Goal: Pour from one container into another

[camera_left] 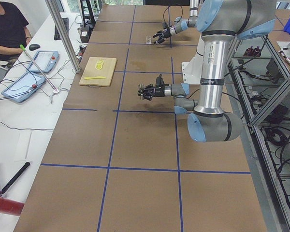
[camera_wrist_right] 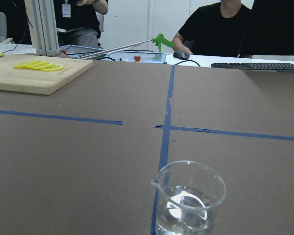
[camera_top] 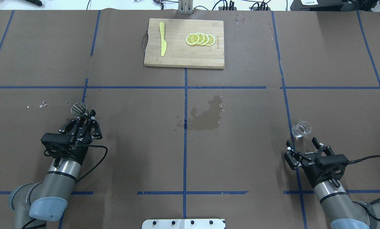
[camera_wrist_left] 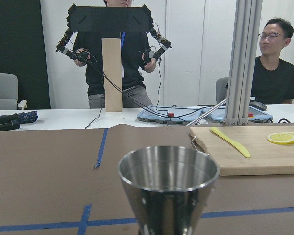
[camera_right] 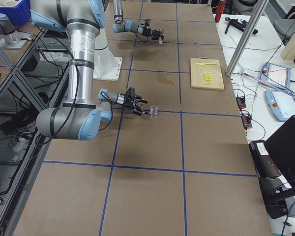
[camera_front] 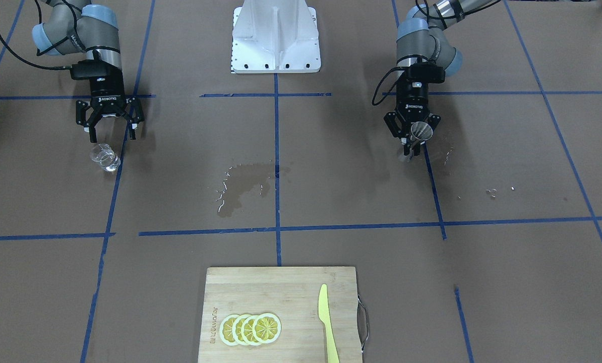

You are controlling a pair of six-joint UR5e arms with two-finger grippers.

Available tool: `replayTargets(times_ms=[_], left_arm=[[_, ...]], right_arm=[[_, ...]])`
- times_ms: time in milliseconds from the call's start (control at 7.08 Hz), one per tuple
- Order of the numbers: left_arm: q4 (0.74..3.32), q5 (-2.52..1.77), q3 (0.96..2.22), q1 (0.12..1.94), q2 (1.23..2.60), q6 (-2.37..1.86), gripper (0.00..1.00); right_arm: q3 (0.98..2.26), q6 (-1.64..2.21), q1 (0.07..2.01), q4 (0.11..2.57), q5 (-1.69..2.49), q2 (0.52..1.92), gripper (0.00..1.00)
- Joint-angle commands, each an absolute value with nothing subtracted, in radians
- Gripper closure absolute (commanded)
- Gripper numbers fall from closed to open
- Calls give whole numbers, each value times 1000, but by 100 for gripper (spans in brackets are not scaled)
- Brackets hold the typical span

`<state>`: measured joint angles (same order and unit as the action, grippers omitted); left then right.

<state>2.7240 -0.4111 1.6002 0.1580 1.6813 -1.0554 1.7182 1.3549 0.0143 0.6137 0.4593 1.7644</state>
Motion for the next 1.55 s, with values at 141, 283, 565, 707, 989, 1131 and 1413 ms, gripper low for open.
replayTargets(times_ms=[141, 283, 565, 707, 989, 1131, 1413], left_arm=[[2724, -411, 1600, 158, 1683, -1055, 100], [2723, -411, 1598, 158, 1681, -1055, 100], [2723, -411, 1598, 158, 1681, -1055, 100], [2723, -411, 1598, 158, 1681, -1055, 100], [2723, -411, 1597, 158, 1683, -1055, 100], [2724, -410, 1598, 158, 1683, -1055, 100], [2723, -410, 1597, 158, 1683, -1055, 100]], right_arm=[[1707, 1358, 60, 611, 482, 1756, 2], [1700, 1359, 70, 607, 492, 1756, 2], [1668, 1355, 86, 606, 512, 1715, 2], [1661, 1356, 95, 606, 515, 1715, 2], [1655, 1356, 104, 606, 522, 1715, 5], [1655, 1356, 109, 606, 525, 1715, 6], [1655, 1355, 120, 607, 531, 1706, 6]])
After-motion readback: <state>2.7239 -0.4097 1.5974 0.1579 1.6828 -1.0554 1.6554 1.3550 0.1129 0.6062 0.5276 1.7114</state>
